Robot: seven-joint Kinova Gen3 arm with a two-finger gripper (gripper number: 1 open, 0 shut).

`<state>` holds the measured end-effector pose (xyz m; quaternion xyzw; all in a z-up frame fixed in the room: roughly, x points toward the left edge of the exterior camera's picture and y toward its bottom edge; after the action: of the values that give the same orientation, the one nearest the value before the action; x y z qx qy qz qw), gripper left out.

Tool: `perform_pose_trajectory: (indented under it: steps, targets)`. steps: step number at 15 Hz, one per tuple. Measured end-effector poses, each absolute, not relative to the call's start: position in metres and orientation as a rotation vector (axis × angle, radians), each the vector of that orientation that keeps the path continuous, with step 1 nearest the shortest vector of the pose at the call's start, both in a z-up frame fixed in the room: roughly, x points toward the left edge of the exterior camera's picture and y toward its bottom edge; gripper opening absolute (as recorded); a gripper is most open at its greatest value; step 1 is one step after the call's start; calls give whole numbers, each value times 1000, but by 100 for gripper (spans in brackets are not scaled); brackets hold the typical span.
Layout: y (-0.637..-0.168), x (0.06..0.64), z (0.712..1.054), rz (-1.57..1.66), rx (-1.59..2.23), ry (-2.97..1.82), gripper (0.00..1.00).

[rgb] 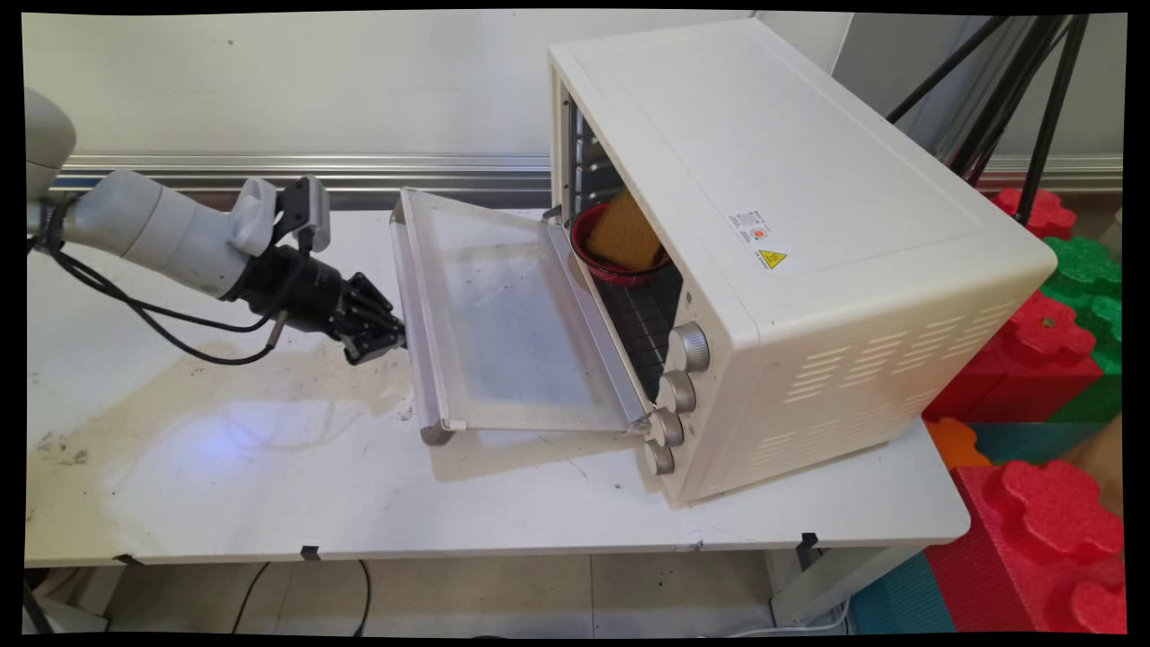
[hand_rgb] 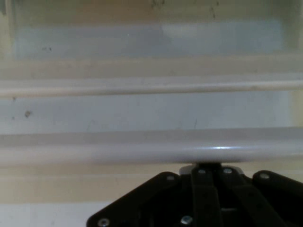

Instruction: Close the oven

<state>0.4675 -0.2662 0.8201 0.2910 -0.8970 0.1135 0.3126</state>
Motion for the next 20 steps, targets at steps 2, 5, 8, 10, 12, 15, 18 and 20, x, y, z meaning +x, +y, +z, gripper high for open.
perform_pose_trajectory:
  steps: [2,5,8,10,12,15,18,20]
  targets:
    - [-271,463,823,307,765,-2351,0]
    - [-280,456,833,325,757,-2324,0]
    - [-286,451,845,341,757,-2295,0]
    - [-291,446,855,349,753,-2274,0]
    - [-296,442,865,358,750,-2253,0]
    - [-305,435,882,377,747,-2218,0]
    - [-309,433,892,390,744,-2199,0]
    - [-312,432,899,398,741,-2188,0]
